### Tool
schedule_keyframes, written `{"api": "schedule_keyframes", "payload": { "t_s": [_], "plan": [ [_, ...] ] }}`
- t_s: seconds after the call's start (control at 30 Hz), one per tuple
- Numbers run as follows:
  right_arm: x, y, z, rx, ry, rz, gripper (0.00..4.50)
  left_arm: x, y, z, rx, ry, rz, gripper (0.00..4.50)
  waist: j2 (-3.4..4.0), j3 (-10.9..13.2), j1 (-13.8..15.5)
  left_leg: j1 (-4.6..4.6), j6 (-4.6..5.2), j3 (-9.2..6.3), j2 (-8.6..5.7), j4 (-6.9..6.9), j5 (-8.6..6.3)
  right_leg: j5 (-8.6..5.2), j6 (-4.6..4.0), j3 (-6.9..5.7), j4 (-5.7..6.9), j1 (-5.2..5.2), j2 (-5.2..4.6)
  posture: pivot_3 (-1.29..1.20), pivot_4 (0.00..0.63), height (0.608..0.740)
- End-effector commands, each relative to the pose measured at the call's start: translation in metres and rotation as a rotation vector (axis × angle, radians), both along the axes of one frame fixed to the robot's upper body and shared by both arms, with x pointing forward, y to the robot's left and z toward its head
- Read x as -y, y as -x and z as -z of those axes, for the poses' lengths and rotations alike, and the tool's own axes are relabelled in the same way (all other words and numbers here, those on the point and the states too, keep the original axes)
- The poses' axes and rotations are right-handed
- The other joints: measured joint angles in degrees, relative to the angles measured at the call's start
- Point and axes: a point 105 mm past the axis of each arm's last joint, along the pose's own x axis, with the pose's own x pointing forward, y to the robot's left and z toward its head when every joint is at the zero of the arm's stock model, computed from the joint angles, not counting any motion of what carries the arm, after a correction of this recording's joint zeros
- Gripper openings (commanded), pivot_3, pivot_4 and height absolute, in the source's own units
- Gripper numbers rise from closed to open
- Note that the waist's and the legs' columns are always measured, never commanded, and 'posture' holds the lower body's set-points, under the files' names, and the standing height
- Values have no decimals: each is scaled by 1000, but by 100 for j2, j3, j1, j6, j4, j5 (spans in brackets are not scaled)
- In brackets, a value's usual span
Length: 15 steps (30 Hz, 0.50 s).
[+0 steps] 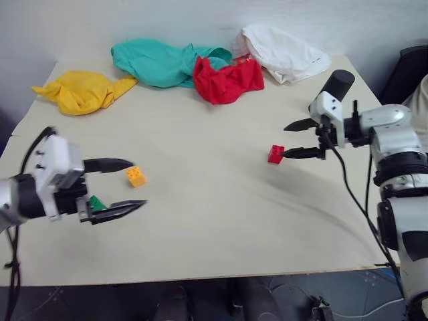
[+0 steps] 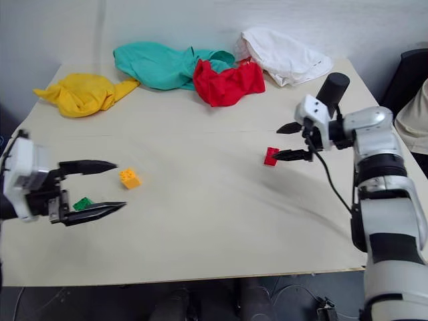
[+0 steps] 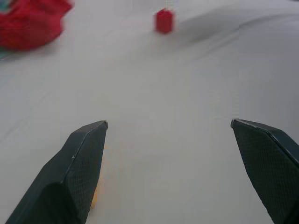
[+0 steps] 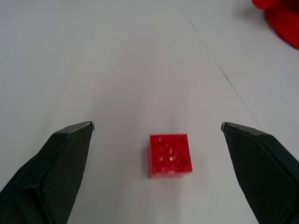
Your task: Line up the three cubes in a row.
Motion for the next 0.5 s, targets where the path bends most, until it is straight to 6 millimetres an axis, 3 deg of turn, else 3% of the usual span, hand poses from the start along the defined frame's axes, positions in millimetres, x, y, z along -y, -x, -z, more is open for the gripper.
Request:
{"api": "schedule_keyframes", "payload": {
  "t_s": [0.03,0.23,0.47,0.5],
  "plan": [
    [3,-7,2,21,21,43,4500,14,-1,-3,-25,13,77,4442,0,0,2,-2,-1,0,2,-1,0,0,0,-1,6,0,4,0,150,740],
    [0,-20,18,32,53,143,4500,39,-3,-18,27,-8,184,4442,0,1,-8,-6,0,5,1,19,2,1,3,9,-1,-3,12,0,150,740],
    [-8,-24,30,23,57,158,4500,42,-4,-23,45,-14,202,4442,0,1,-6,-2,-8,5,9,17,5,1,2,19,7,-3,29,0,150,740],
    [-8,-24,33,19,67,160,4110,42,-4,-23,45,-17,204,4500,0,1,-5,-2,-8,5,9,17,5,1,2,20,7,-3,29,0,150,740]
  ]
}}
